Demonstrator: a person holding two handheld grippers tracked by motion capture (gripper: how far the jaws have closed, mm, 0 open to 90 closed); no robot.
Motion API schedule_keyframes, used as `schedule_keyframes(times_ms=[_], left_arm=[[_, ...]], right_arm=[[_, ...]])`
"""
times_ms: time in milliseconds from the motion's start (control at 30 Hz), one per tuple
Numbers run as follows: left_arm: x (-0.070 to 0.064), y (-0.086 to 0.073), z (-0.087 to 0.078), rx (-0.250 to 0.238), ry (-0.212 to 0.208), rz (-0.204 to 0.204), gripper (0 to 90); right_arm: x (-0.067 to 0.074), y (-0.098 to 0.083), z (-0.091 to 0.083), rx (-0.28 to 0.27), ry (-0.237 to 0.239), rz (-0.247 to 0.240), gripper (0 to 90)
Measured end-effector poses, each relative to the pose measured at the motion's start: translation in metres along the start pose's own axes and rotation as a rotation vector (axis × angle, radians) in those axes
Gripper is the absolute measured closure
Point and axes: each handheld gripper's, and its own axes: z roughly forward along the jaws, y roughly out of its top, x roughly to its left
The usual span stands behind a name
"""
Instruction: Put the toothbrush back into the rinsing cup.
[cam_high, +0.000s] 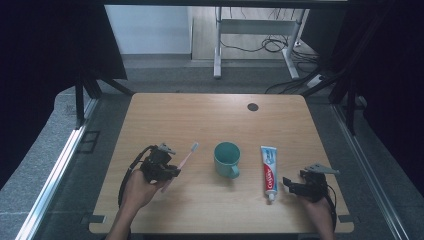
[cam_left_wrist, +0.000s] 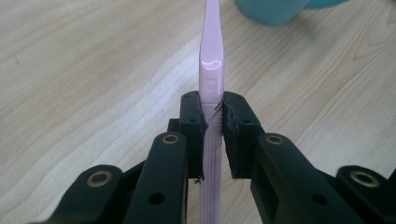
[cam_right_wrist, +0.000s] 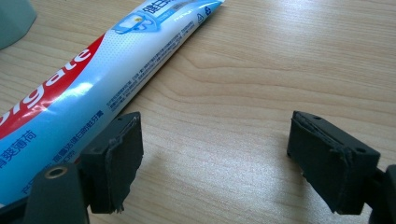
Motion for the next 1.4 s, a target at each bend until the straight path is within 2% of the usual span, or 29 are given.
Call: schedule_keyframes(times_ms=[167, 267, 333, 567, 700, 1100, 1400], left_arm=[[-0.002, 0.005, -0.005, -0.044, 0.000, 0.018, 78.9], [-0.004, 0.008, -0.008, -0.077, -0.002, 0.013, 78.9], [-0.005, 0.010, -0.011, -0.093, -0.006, 0.026, 78.9], [-0.008, 0.018, -0.018, -0.150, -0.014, 0.026, 79.0], [-0.010, 0.024, -0.021, -0.184, -0.014, 0.041, 78.9], [-0.017, 0.042, -0.025, -0.249, -0.040, 0.089, 78.9], [-0.022, 0.056, -0.022, -0.292, -0.052, 0.098, 78.9]], right_arm=[[0.000, 0.000, 0.000, 0.000, 0.002, 0.002, 18.1], [-0.001, 0.000, 0.000, 0.001, 0.005, 0.005, 18.2], [0.000, 0.000, 0.000, -0.001, 0.004, 0.008, 18.2], [-0.001, 0.000, -0.001, 0.000, 0.007, 0.012, 18.2], [-0.001, 0.000, -0.001, -0.001, 0.010, 0.014, 18.2], [-0.001, 0.000, 0.000, -0.001, 0.007, 0.015, 18.3], [-0.001, 0.000, 0.000, -0.002, 0.006, 0.014, 18.3]])
